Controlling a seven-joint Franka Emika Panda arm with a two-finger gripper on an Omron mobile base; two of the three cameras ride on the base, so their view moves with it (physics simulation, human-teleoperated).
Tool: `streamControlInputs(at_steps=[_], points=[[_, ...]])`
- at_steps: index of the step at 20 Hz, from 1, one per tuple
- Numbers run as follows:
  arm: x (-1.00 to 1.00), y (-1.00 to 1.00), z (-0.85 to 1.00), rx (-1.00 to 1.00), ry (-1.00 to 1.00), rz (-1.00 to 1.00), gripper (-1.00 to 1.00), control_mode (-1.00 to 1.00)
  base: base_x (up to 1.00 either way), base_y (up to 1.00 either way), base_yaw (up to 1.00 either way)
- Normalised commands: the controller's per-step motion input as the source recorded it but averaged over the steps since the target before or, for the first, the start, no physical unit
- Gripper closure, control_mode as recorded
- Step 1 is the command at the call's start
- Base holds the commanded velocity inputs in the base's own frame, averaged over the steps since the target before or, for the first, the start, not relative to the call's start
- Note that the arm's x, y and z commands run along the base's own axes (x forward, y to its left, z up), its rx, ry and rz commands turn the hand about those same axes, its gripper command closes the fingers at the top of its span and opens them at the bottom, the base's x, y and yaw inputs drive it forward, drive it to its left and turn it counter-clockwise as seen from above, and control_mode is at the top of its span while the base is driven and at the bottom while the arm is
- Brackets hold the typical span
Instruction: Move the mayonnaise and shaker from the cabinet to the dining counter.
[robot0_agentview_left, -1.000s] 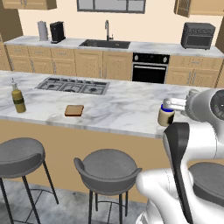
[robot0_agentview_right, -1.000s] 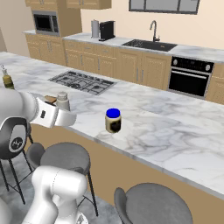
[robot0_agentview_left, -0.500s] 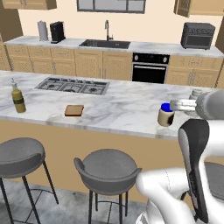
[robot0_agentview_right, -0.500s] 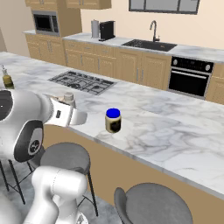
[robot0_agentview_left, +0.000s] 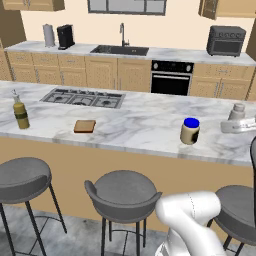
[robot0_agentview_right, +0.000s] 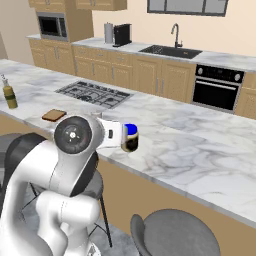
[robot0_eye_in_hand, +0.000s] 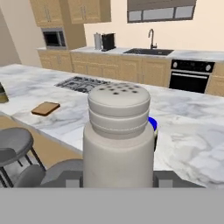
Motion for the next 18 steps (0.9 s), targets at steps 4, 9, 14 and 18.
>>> streamControlInputs(at_steps=[4,9,14,18], points=[[0.09,-0.45,-0.18,-0.03,0.04,0.00,1.00,-1.00,0.00,0.00,0.00],[0.06,-0.44,-0.23,-0.01,0.01,0.00,1.00,-1.00,0.00,0.00,0.00],[0.32,-0.27,-0.41,-0.05,0.00,0.02,1.00,-1.00,0.00,0.00,0.00],[0.47,-0.29,-0.34,-0.01,0.00,0.13,1.00,-1.00,0.00,0.00,0.00]])
